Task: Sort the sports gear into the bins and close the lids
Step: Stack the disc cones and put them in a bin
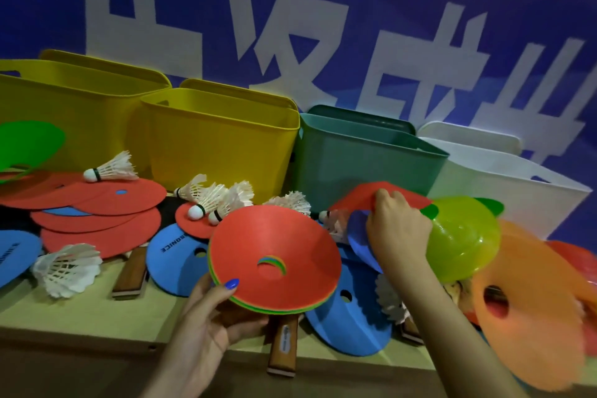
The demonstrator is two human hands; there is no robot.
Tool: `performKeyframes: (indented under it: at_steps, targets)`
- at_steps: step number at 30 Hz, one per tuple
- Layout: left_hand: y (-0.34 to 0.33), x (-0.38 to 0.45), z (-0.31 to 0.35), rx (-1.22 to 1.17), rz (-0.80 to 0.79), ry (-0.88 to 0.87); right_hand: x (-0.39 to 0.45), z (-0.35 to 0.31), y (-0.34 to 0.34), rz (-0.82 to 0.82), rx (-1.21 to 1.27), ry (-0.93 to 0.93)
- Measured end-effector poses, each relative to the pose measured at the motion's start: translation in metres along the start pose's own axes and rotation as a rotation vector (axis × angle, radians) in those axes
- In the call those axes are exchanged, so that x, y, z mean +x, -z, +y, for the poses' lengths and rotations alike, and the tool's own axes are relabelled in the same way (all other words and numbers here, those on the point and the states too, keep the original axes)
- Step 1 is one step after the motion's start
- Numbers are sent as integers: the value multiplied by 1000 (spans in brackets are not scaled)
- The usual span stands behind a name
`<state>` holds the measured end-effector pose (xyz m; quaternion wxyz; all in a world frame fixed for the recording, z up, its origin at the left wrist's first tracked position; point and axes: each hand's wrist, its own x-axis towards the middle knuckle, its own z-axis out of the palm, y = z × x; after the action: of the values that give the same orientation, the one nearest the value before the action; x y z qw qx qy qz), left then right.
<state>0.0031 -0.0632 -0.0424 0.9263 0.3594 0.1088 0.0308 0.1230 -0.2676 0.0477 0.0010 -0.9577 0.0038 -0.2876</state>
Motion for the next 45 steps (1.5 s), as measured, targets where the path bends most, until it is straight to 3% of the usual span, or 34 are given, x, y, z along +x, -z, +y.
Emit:
performKeyframes:
  at_steps: [9,12,15,17,21,23,27,30,33,38,42,45]
  targets:
    - [8,5,5,-63,19,80,40,6,23,260,118,116]
    - [9,4,5,-64,14,84,34,-3,30,447,415,107]
    - [9,3,5,-71,5,96,16,-16,37,479,874,112]
    - [8,3,6,-69,3,103,4,-23,39,364,1125,121]
    - [8,4,10,-70,10,115,-17,-41,33,-208,1468,-23]
    - [8,4,10,-68,12,129,-27,-46,22,-369,1455,-87]
    - [6,2,12,-71,32,157,-33,-43,7,-519,1313,-194]
    - [5,3,12,-61,45,162,-37,-34,2,-606,1211,-151]
    - [7,4,10,-58,51,157,-40,-22,2,-525,1151,-103]
    - [8,5,9,-32,40,127,-43,8,14,-193,1061,-13]
    - [9,6,8,-24,40,115,-60,31,15,-20,1257,-137]
    - [9,6,7,-25,43,107,-77,44,10,186,1429,-350]
